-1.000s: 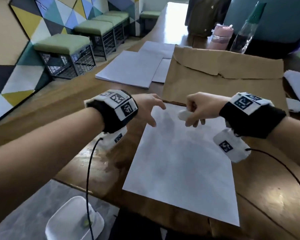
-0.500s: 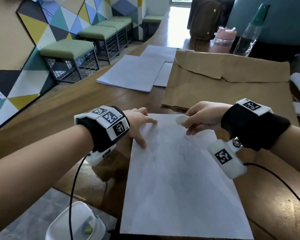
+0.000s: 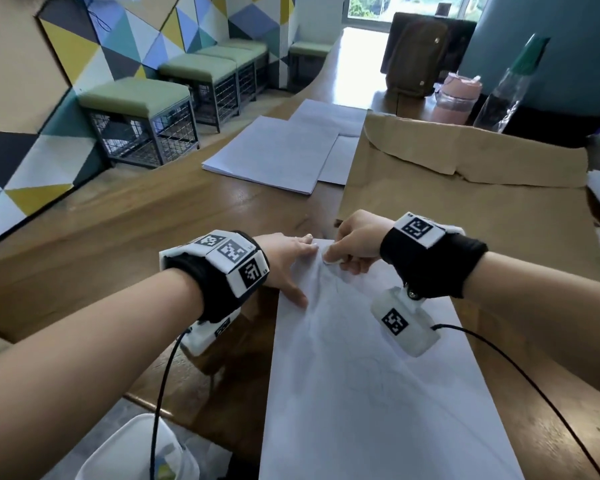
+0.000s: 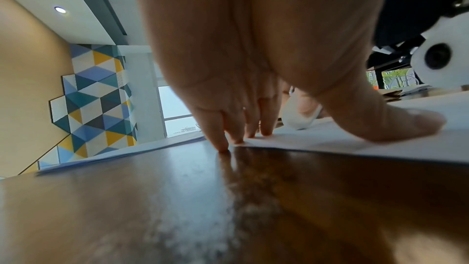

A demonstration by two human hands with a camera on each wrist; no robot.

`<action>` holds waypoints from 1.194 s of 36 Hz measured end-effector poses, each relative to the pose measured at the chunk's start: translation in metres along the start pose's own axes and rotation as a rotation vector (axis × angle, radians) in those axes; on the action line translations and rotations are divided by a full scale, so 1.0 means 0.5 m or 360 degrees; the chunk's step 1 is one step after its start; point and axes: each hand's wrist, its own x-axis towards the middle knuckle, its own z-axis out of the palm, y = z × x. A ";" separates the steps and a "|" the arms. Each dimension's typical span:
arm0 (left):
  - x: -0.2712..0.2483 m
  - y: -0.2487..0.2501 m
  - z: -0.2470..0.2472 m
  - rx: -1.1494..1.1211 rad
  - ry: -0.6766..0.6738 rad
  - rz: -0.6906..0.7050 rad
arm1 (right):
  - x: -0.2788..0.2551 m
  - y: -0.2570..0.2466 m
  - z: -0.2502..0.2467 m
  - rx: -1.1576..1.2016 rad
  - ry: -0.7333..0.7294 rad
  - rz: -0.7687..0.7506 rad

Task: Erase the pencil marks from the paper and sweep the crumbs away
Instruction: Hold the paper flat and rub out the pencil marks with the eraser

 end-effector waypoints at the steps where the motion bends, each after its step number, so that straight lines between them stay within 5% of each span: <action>1: -0.001 0.002 -0.001 0.0008 -0.0004 0.0009 | -0.004 0.000 0.002 -0.0049 -0.0032 -0.0023; 6: -0.001 0.007 -0.009 0.0023 -0.0015 0.0045 | -0.016 0.003 -0.002 -0.0124 -0.0380 -0.0009; 12: 0.000 0.008 -0.007 -0.0009 -0.0029 0.0043 | 0.009 0.005 -0.016 0.0027 -0.0096 0.0069; 18: -0.002 0.005 -0.007 -0.0123 -0.0017 0.0014 | -0.007 0.011 -0.006 -0.0177 -0.0319 -0.0044; 25: 0.004 0.010 -0.001 -0.0118 -0.0032 0.0046 | 0.015 0.004 -0.019 -0.0072 -0.0150 -0.0035; 31: 0.010 0.009 0.001 -0.0107 -0.0079 0.0046 | -0.006 0.008 -0.006 -0.0288 -0.0477 -0.0081; 38: 0.009 0.011 -0.001 -0.0095 -0.0071 0.0025 | 0.014 0.001 -0.019 0.0001 -0.0131 0.0000; 43: 0.009 0.010 -0.001 -0.0067 -0.0113 0.0021 | -0.019 0.013 0.003 -0.0289 -0.0346 -0.0028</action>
